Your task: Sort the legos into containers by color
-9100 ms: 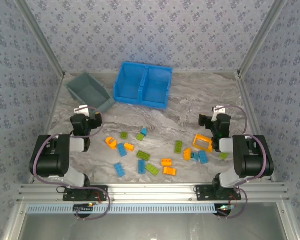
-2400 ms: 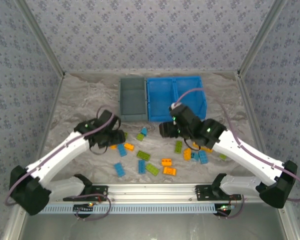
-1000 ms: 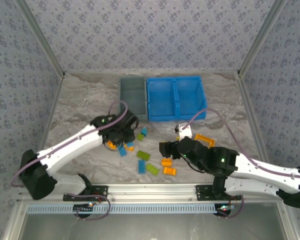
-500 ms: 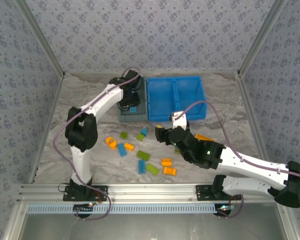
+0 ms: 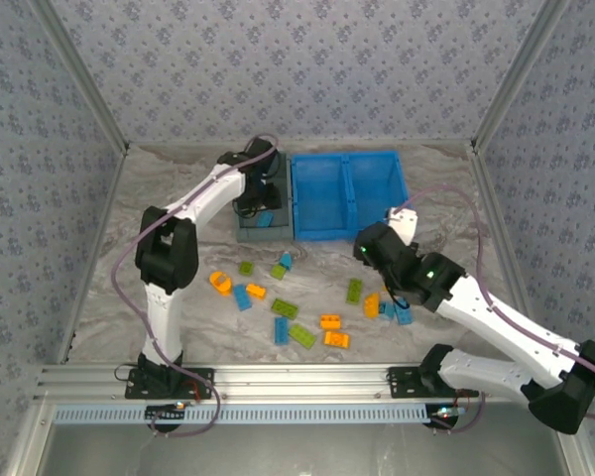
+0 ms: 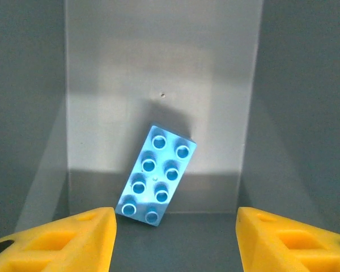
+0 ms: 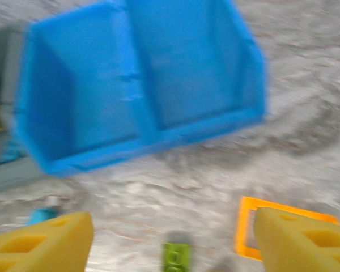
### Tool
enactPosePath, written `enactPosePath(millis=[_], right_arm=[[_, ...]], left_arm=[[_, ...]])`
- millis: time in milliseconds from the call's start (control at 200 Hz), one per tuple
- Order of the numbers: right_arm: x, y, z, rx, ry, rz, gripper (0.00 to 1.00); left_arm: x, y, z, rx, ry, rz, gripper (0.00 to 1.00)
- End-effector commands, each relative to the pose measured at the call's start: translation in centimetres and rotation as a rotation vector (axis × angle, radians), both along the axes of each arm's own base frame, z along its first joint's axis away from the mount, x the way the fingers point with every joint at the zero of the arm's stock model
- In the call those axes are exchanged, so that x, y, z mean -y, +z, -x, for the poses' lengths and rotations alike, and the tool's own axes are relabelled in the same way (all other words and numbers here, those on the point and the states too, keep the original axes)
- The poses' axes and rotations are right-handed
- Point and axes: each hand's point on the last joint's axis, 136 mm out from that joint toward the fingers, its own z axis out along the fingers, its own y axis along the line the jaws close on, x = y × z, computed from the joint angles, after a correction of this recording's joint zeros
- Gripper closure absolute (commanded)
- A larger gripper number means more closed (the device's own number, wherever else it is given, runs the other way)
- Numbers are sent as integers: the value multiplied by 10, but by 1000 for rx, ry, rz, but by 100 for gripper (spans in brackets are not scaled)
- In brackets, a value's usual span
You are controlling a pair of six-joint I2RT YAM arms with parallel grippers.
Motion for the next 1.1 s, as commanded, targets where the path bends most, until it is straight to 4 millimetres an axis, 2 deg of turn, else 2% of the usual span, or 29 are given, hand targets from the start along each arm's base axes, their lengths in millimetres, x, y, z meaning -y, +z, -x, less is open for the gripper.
enactPosePath(millis=[0, 70, 115, 215, 290, 395, 475, 570, 730, 989, 1094], right_arm=[[51, -33, 33, -188, -167, 23, 31], [74, -54, 46, -272, -244, 12, 33], [84, -70, 52, -325, -276, -11, 36], [90, -98, 56, -408, -286, -93, 40], [96, -118, 59, -469, -306, -132, 41], [97, -137, 49, -499, -291, -197, 44], [98, -147, 43, -519, -278, -200, 45], [102, -157, 40, -543, -283, -201, 46], [111, -169, 37, -569, -309, -200, 51], [114, -185, 25, -616, -302, -195, 60], [117, -189, 23, -620, -305, -188, 69]], left_arm=[[5, 77, 12, 153, -13, 49, 42], [14, 99, 29, 216, -42, 73, 42], [27, 111, 46, 257, -89, 92, 39], [61, 122, 91, 305, -223, 144, 36], [94, 120, 130, 313, -338, 216, 34], [132, 110, 185, 303, -464, 307, 33], [153, 102, 221, 313, -530, 335, 32], [172, 93, 254, 332, -587, 358, 32], [201, 85, 290, 371, -674, 367, 31], [233, 95, 313, 439, -773, 379, 29], [244, 92, 322, 447, -818, 346, 29]])
